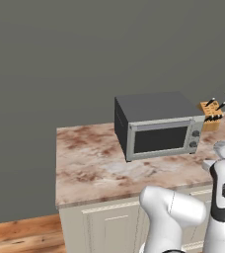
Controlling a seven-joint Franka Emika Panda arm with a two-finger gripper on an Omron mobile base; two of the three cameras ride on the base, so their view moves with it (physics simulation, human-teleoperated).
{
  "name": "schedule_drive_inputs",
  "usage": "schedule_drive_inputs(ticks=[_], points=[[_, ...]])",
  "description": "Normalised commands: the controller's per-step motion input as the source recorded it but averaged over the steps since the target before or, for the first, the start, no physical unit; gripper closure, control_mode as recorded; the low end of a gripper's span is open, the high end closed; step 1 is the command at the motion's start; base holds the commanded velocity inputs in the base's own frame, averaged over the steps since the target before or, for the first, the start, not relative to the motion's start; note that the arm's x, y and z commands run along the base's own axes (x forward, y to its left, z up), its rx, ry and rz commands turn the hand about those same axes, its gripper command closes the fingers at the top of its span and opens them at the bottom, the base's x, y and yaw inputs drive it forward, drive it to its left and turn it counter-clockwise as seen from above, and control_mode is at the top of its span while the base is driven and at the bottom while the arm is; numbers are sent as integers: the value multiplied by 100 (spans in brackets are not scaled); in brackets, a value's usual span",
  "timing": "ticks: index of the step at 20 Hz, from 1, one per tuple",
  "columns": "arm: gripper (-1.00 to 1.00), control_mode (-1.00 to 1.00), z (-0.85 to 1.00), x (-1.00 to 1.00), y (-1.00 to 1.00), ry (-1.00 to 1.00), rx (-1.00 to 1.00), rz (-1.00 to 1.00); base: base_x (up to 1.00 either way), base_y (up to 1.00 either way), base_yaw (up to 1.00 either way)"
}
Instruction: Pull the toaster oven rack outwards. Pick up the baguette from the plate and place it on the toaster oven rack. Close the toaster oven door fully and set the temperature to the lowest setting.
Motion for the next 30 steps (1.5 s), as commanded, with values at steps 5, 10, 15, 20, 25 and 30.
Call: schedule_drive_inputs(ticks=[5,10,15,20,25,30], points=[[-100,-100,6,9,-1,0,1,0,0,0,0],[-100,-100,-3,19,0,0,0,0,0,0,0],[-100,-100,-16,17,0,-4,0,0,0,0,0],[-100,-100,-2,3,-3,-13,4,0,0,0,0],[-100,-100,0,9,-12,0,-1,0,0,0,0],[-100,-100,-1,17,-1,6,-8,0,0,0,0]])
